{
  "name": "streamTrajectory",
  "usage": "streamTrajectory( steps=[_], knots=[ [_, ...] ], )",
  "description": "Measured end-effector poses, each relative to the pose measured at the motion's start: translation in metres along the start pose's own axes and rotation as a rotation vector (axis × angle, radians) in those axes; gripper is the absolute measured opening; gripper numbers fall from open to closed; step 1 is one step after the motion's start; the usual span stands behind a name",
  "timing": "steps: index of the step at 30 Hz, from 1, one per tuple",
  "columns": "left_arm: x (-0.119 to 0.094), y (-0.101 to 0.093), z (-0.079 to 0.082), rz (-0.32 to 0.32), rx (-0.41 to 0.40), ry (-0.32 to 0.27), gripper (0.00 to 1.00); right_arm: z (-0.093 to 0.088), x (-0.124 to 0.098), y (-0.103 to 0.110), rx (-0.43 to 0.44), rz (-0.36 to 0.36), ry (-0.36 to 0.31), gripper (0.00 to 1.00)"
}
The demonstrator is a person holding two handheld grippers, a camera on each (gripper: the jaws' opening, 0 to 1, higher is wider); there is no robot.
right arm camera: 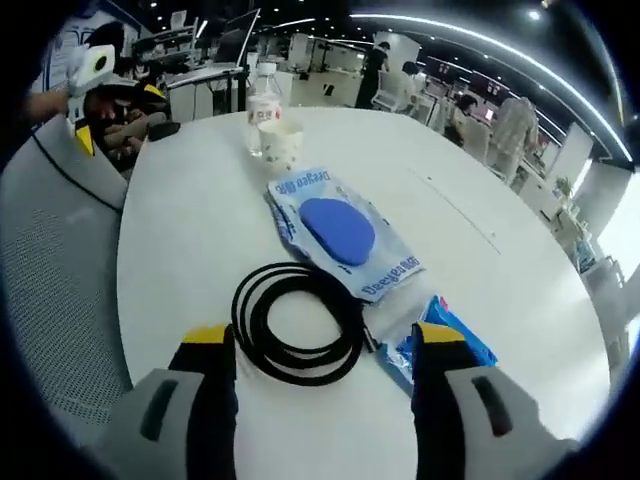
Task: Arrange the tabletop items into an orderly group along one side of the table until the central work area is clear of visible clutter.
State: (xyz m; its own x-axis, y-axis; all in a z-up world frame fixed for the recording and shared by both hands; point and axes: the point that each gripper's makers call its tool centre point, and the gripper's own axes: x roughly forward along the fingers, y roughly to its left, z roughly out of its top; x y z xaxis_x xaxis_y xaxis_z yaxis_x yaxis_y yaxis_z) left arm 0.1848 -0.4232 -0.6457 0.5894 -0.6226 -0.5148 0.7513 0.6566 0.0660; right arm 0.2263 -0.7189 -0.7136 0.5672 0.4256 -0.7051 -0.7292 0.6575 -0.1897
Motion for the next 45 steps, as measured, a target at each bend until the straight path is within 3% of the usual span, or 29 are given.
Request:
streamTrajectory(
  steps=[5, 12, 22, 36, 45],
  knots=[
    [0.000, 0.000, 0.000, 0.003, 0.002, 0.003, 0.94, 0.003, 0.011, 0.014, -0.049, 0.039, -0.004, 0.64],
    [0.000, 0.000, -0.002, 0.001, 0.011, 0.013, 0.93, -0.001, 0.031, 0.035, -0.120, 0.133, 0.040, 0.41],
    [0.000, 0.001, -0.003, 0.007, 0.012, 0.014, 0.92, -0.010, 0.047, 0.036, -0.021, 0.168, 0.065, 0.26],
    [-0.001, 0.001, 0.001, 0.000, -0.005, -0.006, 0.93, -0.022, 0.050, 0.052, 0.064, 0.164, 0.075, 0.18],
    [-0.001, 0.001, 0.000, 0.000, -0.002, -0.003, 0.92, -0.019, 0.050, 0.049, 0.096, 0.130, 0.071, 0.14]
  ],
)
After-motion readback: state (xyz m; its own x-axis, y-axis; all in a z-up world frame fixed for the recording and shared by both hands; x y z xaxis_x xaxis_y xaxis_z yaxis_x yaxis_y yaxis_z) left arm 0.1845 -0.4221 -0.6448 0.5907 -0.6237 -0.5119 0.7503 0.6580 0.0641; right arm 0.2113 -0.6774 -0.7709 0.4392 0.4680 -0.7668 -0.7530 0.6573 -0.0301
